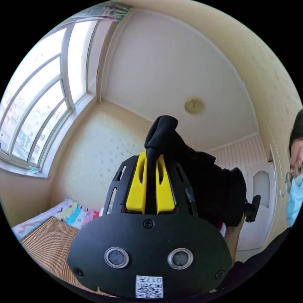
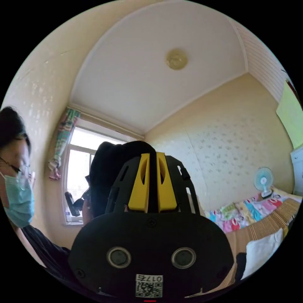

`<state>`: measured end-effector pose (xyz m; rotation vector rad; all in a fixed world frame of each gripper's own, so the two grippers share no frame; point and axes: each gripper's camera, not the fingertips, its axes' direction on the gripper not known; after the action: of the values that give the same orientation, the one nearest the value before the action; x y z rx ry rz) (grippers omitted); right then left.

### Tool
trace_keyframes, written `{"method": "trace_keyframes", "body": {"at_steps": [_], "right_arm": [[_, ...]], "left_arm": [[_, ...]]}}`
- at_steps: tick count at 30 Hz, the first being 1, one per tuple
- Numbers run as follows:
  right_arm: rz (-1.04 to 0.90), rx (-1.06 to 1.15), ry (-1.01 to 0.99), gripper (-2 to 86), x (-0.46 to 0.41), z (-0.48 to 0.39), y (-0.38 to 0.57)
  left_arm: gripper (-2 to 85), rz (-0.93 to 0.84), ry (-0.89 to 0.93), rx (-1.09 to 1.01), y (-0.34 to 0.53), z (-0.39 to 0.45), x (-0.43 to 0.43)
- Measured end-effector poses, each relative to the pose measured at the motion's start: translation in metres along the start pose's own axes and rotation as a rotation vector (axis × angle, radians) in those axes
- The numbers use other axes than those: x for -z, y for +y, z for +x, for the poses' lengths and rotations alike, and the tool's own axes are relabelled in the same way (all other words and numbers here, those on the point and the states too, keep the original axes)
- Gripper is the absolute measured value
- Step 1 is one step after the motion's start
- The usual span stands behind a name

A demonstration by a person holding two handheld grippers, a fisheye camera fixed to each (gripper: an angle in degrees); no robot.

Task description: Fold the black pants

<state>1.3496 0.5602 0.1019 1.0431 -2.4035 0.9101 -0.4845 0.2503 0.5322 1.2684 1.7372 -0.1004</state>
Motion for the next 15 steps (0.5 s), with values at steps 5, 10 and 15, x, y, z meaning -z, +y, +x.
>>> {"method": "trace_keyframes", "body": {"at_steps": [5,10,15], "right_arm": [[0.081,0.052,-0.118,2.4,0.068,-0.055,-0.046],[0.102,0.060,-0.007,2.5,0.108,-0.071,-0.019],[0.098,0.078,0.126,2.6,0.099,-0.050,0.035]], "left_arm": [[4.3,0.130,0.106,-0.062,-0.025,0.036,0.061],[4.3,0.144,0.133,-0.042,0.012,0.041,0.085],[4.2,0.123,0.119,-0.021,0.065,0.026,0.070]]}}
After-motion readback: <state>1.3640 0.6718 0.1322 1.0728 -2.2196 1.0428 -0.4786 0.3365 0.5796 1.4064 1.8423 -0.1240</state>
